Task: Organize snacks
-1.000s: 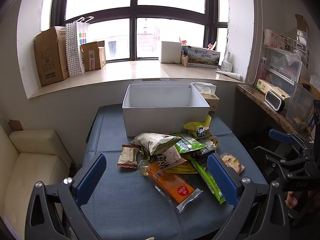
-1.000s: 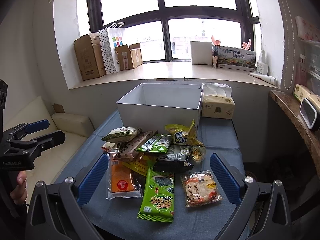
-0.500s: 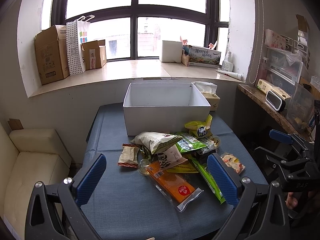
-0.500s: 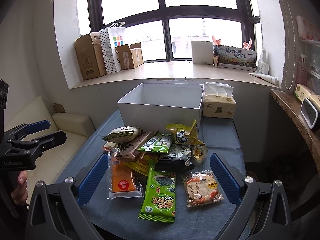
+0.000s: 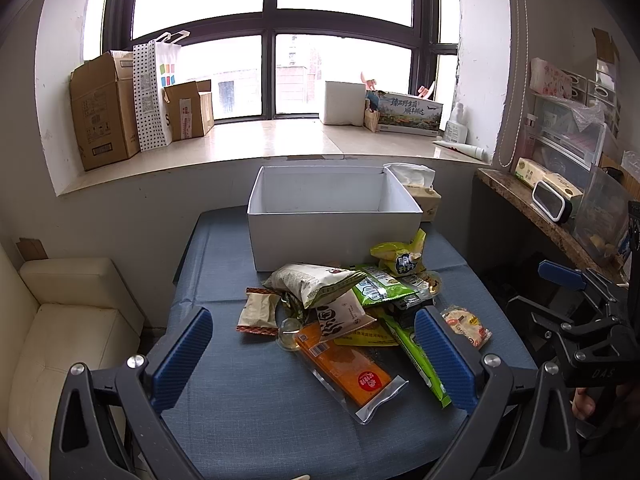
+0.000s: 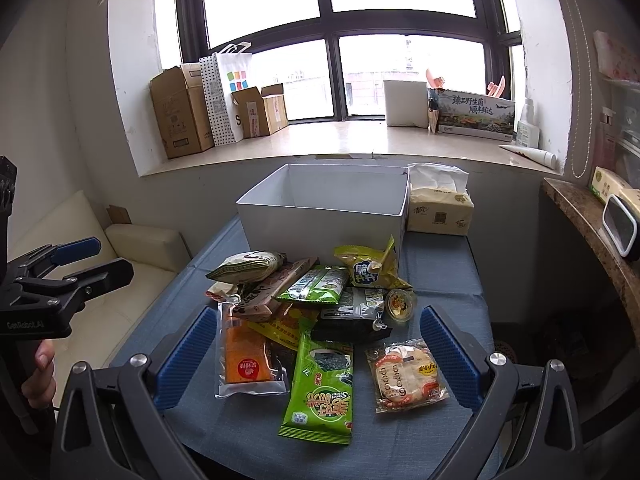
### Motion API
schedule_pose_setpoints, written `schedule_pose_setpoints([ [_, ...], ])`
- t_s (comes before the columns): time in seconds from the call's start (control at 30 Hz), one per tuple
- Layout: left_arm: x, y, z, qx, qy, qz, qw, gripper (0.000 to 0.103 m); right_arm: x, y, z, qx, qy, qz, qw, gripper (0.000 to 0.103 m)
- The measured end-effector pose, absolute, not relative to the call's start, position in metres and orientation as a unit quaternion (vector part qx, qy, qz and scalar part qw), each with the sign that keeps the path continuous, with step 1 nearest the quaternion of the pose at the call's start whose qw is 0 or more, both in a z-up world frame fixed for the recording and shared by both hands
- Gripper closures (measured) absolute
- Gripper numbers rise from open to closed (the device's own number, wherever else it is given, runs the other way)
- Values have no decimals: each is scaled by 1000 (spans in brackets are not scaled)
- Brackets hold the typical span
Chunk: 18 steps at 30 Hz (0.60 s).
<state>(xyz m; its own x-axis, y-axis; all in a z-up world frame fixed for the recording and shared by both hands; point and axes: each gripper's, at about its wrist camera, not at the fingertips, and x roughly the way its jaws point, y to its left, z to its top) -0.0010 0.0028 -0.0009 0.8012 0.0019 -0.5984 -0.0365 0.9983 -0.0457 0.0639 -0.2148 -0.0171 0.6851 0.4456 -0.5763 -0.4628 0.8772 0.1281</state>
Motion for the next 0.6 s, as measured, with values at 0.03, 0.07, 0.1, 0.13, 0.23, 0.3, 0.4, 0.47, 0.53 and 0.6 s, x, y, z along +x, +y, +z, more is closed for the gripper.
schedule_pose_setpoints([
  [0.03, -1, 3, -1, -27, 315, 10, 949, 0, 64, -215, -17, -14, 311, 247, 918, 0],
  [0.07, -1, 3, -1, -27, 315, 10, 949, 0, 64, -214, -17, -14, 310, 247, 918, 0],
  [0.1, -1, 3, -1, -27, 315, 10, 949, 0, 64, -214, -17, -14, 311, 248, 917, 0],
  [0.13, -1, 3, -1, -27, 315, 10, 949, 0, 64, -214, -17, -14, 312, 248, 917, 0],
  [0.23, -1, 3, -1, -27, 315, 10, 949, 0, 64, -214, -18, -13, 312, 247, 917, 0],
  [0.3, -1, 3, -2, -27, 315, 10, 949, 0, 65, -214, -18, -13, 312, 248, 917, 0],
  [0.4, -1, 3, -2, -27, 316, 10, 948, 0, 65, -214, -18, -14, 312, 249, 917, 0],
  [0.47, -1, 3, -1, -27, 316, 11, 948, 0, 65, -214, -18, -13, 312, 249, 917, 0],
  [0.53, -1, 3, -1, -27, 316, 11, 948, 0, 65, -214, -18, -13, 313, 248, 917, 0],
  [0.6, -1, 3, -1, -27, 316, 11, 948, 0, 65, -214, -19, -12, 314, 249, 916, 0],
])
